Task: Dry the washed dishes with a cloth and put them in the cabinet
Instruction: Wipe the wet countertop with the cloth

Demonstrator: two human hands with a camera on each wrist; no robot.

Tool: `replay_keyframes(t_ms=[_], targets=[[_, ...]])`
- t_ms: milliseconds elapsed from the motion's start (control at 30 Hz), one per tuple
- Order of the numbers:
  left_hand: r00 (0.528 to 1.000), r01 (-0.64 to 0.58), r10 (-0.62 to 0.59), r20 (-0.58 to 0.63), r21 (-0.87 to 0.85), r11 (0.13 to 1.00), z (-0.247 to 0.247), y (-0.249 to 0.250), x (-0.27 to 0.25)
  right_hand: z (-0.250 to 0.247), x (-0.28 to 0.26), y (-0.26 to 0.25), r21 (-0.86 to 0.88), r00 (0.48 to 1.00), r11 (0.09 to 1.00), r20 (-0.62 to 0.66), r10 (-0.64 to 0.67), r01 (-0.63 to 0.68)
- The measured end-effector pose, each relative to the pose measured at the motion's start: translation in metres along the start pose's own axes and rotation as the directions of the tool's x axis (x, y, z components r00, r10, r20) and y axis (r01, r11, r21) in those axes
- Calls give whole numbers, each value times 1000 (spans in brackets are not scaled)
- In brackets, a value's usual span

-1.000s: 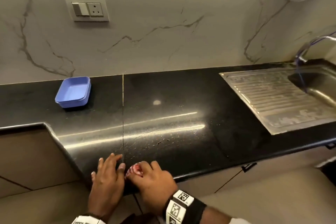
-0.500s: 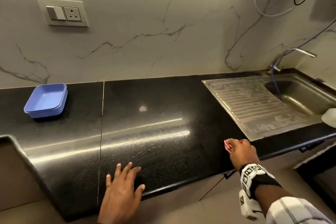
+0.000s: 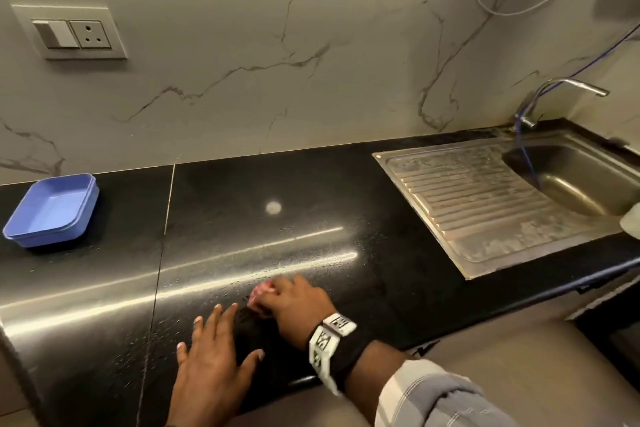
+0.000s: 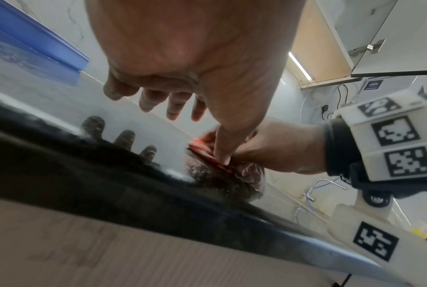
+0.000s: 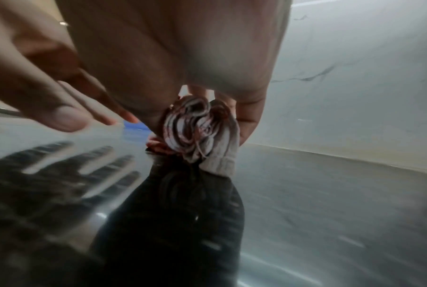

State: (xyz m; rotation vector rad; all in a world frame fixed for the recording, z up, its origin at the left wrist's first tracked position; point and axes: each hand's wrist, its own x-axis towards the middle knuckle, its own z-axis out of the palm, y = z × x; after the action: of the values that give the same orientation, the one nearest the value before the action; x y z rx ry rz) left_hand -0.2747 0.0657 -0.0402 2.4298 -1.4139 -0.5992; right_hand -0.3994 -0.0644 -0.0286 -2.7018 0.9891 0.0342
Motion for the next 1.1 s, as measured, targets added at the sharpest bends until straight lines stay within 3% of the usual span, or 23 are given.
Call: replay_keyframes(t_ms=[100, 233, 367, 433, 467, 533, 600, 700, 800, 867, 933, 1000, 1067, 1100], targets=[[998, -27, 25, 61, 36, 999, 6, 20, -1, -14, -10, 76, -33, 980, 980, -29, 196, -197], [990, -72, 58, 131, 105, 992, 19, 46, 0, -31, -57, 209, 36, 892, 902, -132, 432, -431], [981, -102, 75, 181, 148, 984, 30, 66, 0, -47, -107, 308, 72, 731, 743, -141, 668, -665], [978, -112, 82, 190, 155, 981, 34, 74, 1, -49, -114, 313, 100, 705, 738, -233, 669, -668], [978, -120, 88, 190, 162, 980, 36, 78, 2, -47, -114, 301, 140, 733, 791, -307, 607, -596], [977, -140, 109, 183, 169, 976, 41, 88, 5, -39, -117, 257, 156, 839, 918, -373, 397, -365], [976, -153, 122, 178, 172, 973, 46, 100, 9, -24, -123, 206, 77, 932, 974, -286, 224, -211], [975, -161, 130, 178, 175, 971, 51, 114, 16, -1, -133, 180, -16, 979, 995, -179, 95, -100], [977, -153, 122, 173, 176, 972, 52, 118, 16, -1, -141, 216, 44, 938, 987, -308, 162, -157], [980, -138, 106, 171, 187, 973, 51, 117, 14, -5, -150, 261, 133, 867, 943, -373, 332, -304], [983, -114, 84, 162, 189, 975, 50, 116, 12, -18, -157, 306, 167, 786, 842, -305, 539, -513], [984, -93, 63, 164, 185, 978, 47, 115, 12, -32, -156, 330, 157, 718, 762, -258, 646, -629], [986, -68, 37, 165, 186, 980, 45, 113, 10, -39, -143, 319, 156, 719, 773, -292, 631, -615], [987, -58, 28, 161, 188, 980, 45, 112, 10, -39, -134, 304, 174, 756, 821, -322, 569, -543]])
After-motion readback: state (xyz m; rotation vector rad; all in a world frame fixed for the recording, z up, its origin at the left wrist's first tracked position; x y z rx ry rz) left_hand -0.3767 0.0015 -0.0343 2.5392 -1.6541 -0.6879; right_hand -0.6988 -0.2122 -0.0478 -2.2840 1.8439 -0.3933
